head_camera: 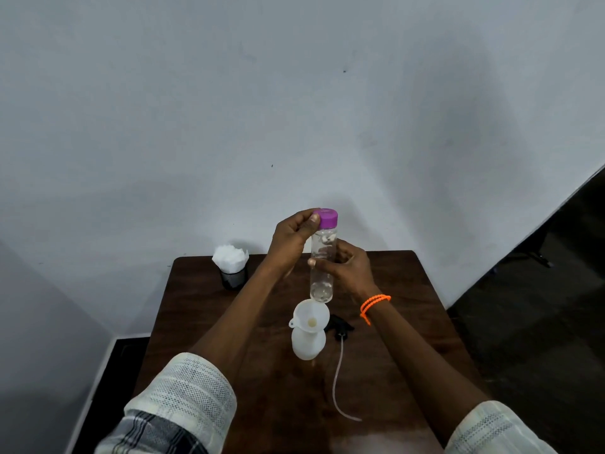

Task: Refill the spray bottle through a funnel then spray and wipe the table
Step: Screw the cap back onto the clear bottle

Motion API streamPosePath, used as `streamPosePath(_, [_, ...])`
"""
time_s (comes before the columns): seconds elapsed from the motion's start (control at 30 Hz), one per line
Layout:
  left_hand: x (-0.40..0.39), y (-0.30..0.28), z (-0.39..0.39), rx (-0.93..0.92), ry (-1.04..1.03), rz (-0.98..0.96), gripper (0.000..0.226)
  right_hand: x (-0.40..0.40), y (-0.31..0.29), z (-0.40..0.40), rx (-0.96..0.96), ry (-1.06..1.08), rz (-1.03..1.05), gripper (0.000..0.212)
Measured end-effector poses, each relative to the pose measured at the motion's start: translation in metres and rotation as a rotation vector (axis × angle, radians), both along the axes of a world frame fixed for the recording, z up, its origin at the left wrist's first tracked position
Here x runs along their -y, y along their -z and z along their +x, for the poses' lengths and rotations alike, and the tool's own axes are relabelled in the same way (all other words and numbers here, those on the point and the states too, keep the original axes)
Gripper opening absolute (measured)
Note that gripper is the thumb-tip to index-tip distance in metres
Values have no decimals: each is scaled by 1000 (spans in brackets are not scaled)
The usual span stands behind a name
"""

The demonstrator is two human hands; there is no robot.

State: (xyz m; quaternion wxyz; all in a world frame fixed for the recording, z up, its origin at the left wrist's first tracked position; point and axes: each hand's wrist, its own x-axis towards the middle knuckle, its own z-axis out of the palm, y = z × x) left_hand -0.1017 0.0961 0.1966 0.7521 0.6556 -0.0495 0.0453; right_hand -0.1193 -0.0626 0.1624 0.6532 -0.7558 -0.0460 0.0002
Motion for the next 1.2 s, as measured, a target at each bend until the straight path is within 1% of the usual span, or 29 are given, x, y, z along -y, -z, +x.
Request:
streamPosePath(0.13, [-3, 6, 2, 14, -11, 10, 32, -4, 3, 2, 3, -1, -25, 45])
streamPosePath(0.27, [-12, 10, 5, 11, -25, 6, 26, -12, 3, 8, -13, -13, -36, 41])
streamPosePath(0.33, [-18, 10, 7, 8, -34, -1, 25, -16, 5, 15, -18, -24, -69, 42])
streamPosePath(0.43, [-28, 11, 11, -15, -20, 4, 31, -28, 7, 30, -19, -35, -137, 47])
streamPosePath(0.53, [-39, 18, 17, -52, -26, 67, 26, -45, 14, 53, -14, -9, -314, 45])
streamPosePath(0.6, [-47, 28, 23, -58, -45, 90, 26, -57, 18, 67, -20, -1, -371, 42])
streamPosePath(0.73, [-66, 63, 34, -90, -61, 139, 36, -80, 29, 89, -36, -36, -357, 54])
streamPosePath(0.8, [-76, 81, 42, -130, -82, 183, 37, -90, 40, 97, -56, -40, -362, 55])
streamPosePath(0.93, [-91, 109, 61, -214, -93, 273, 32, -107, 63, 111, -136, -24, -384, 47])
streamPosePath(1.0, [-96, 120, 71, -243, -82, 330, 32, -113, 71, 117, -175, -17, -409, 44])
streamPosePath(1.2, [-104, 136, 94, -256, -43, 474, 36, -126, 88, 136, -255, 15, -457, 36])
